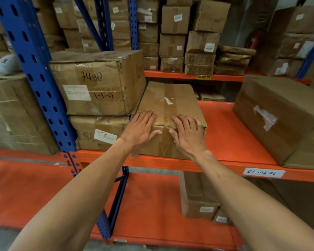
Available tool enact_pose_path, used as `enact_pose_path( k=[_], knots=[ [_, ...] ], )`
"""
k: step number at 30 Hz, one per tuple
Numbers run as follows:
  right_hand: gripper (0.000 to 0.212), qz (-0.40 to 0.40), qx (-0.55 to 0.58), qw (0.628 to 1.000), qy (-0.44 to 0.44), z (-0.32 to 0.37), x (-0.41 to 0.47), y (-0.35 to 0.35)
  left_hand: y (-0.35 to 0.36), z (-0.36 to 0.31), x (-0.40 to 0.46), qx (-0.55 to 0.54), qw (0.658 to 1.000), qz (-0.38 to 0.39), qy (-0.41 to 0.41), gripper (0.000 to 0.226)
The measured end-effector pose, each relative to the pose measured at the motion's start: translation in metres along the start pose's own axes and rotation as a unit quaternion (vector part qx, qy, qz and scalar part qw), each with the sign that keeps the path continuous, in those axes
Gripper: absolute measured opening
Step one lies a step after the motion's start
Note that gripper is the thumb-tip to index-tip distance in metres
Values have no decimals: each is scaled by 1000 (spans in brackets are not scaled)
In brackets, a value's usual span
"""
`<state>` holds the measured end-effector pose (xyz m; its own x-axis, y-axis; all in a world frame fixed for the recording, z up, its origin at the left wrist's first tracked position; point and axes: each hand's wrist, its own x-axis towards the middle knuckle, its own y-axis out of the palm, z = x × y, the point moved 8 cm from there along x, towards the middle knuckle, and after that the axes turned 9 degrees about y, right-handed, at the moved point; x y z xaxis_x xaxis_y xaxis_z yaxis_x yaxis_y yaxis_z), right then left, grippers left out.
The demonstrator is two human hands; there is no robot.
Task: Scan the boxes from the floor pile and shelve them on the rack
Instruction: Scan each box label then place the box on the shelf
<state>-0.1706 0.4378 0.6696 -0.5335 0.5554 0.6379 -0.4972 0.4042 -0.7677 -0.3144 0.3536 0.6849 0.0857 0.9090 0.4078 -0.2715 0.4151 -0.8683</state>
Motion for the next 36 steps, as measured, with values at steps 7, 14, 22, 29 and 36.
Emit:
enact_pose_path(
  k=[7, 14, 22, 29, 36],
  knots=[
    [59, 21, -11, 1000, 12, 1, -2, 1, 5, 0, 1, -18, 1000, -5, 0, 82],
    [75, 108, 20, 994, 14, 4, -13, -10, -6, -17, -21, -23, 998, -44, -37, 76],
    [74, 102, 101, 986, 81, -23, -95, -38, 17, -81, -83, -147, 987, -39, -48, 79],
    [74, 217, 94, 954, 187, -82, -225, -48, 61, -190, -121, -378, 915, 92, -104, 67],
    [64, 289, 93, 907, 290, -152, -384, -78, 79, -334, -178, -399, 889, 206, -89, 74]
  ],
)
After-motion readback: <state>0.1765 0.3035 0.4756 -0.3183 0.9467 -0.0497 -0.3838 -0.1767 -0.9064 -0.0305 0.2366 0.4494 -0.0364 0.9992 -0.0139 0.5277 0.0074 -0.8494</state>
